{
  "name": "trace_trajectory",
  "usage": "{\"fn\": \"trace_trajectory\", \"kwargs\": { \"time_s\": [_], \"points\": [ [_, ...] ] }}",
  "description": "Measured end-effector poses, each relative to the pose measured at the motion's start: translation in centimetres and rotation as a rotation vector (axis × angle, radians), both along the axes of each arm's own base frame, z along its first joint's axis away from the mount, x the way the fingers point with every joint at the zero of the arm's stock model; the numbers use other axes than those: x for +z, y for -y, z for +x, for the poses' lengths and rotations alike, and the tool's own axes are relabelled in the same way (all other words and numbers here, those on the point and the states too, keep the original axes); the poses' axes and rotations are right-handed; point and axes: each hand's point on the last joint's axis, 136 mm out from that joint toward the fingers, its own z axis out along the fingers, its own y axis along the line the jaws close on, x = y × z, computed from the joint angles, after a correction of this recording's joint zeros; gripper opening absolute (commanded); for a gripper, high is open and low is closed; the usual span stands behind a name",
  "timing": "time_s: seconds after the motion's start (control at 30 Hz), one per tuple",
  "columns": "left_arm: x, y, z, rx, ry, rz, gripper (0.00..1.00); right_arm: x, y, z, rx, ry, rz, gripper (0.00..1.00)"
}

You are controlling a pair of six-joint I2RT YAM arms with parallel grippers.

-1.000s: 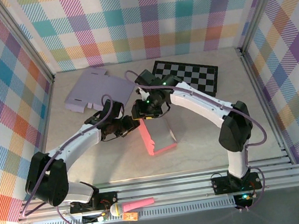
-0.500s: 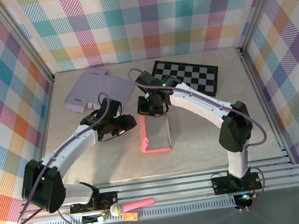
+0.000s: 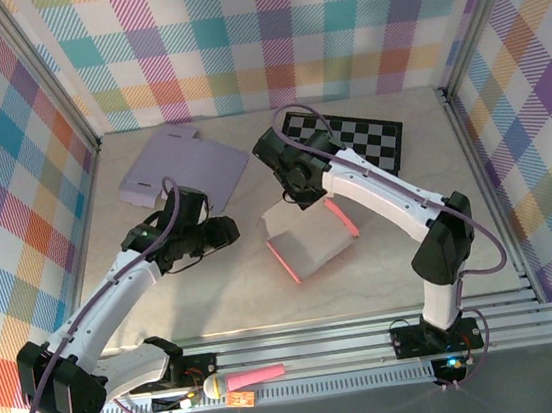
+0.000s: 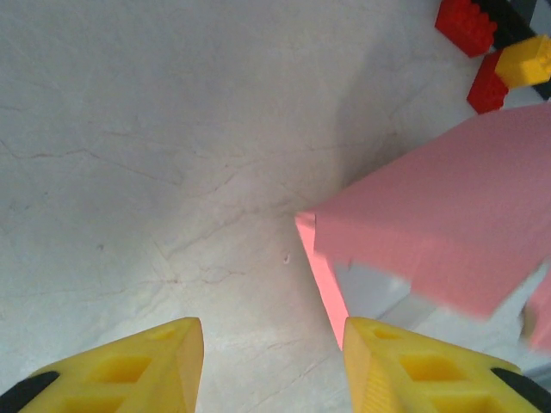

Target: Fold the paper box

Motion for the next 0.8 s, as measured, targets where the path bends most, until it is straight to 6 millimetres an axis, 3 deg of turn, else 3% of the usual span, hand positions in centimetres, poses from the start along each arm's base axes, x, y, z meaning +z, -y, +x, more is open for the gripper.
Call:
{"fn": "trace_trajectory", "kwargs": {
  "time_s": [0.23, 0.43, 0.5, 0.63, 0.8],
  "points": [
    [-0.7, 0.1, -1.6, -0.08, -0.041, 0.015, 0.48, -0.2, 1.2, 2.1, -0.219, -0.019, 0.07, 0.01],
    [-1.6, 0.0, -2.2, -0.132, -0.067, 0.052, 0.49, -1.2, 1.8, 2.7, -0.277, -0.043, 0.091, 0.29],
    [-2.1, 0.1, -2.1, -0.147, -0.077, 0.067, 0.5, -1.6, 1.8, 2.9, -0.266, -0.044, 0.09, 0.38],
    [-2.8, 0.3, -1.7, -0.174, -0.093, 0.093, 0.51, -2.0, 2.2, 2.9, -0.205, -0.034, 0.065, 0.47],
    [-3.0, 1.1, -0.2, -0.214, -0.092, 0.124, 0.52, 0.1, 4.1, 3.5, 0.016, 0.078, 0.017, 0.53]
  ]
}}
